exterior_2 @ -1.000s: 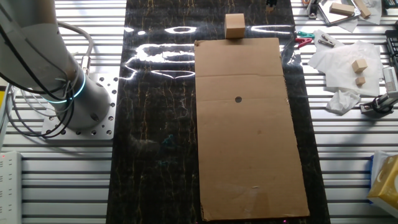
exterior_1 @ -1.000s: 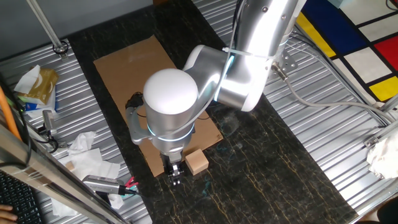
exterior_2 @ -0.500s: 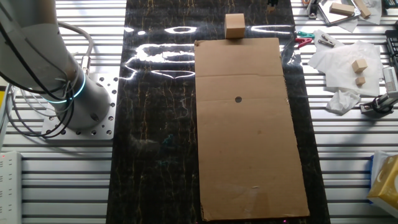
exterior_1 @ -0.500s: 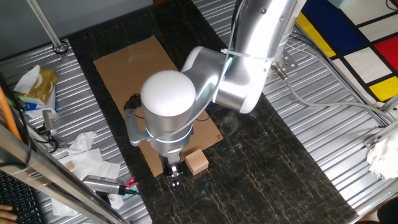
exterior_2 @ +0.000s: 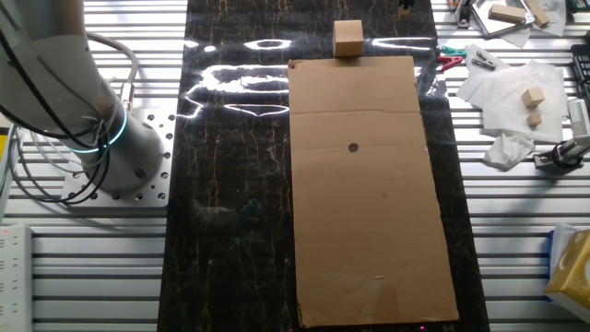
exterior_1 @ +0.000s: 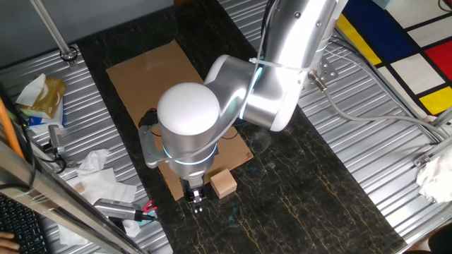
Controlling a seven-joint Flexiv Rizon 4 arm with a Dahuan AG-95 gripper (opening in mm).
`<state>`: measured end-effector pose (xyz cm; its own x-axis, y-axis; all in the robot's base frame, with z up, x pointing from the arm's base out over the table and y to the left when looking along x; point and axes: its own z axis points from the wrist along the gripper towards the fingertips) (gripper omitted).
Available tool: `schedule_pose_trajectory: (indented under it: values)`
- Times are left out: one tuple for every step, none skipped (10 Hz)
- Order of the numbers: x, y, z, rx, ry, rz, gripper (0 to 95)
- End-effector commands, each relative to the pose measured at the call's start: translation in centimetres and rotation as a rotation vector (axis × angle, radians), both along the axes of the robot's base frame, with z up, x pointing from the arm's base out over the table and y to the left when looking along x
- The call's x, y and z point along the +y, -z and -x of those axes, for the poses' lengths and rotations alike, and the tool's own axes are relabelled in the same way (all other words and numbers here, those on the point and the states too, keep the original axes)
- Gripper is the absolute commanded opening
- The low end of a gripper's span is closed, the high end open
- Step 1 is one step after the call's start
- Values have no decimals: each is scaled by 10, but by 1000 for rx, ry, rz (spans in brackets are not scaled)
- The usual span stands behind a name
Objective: Grab the block and place it at the designated location
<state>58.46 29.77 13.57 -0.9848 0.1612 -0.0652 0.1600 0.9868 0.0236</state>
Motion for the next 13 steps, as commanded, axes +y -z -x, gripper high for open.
schedule_pose_trajectory:
  values:
    - [-1, 0, 1, -3, -2, 0, 570]
    - [-1, 0, 1, -7, -2, -1, 570]
    - [-1, 0, 1, -8, 0, -4, 570]
    - [-1, 0, 1, -8, 1, -4, 570]
    - [-1, 0, 1, -8, 1, -3, 570]
    - [-1, 1, 1, -8, 0, -2, 570]
    - [-1, 1, 1, -8, -2, -3, 570]
    - [-1, 1, 1, -6, -6, 0, 570]
    - [-1, 2, 1, -7, -8, 0, 570]
    - [-2, 5, 0, -8, -10, 1, 570]
    - [-2, 5, 0, -8, -11, 0, 570]
    - [-2, 7, 0, -7, -11, 3, 570]
    - [-2, 7, 0, -7, -9, 3, 570]
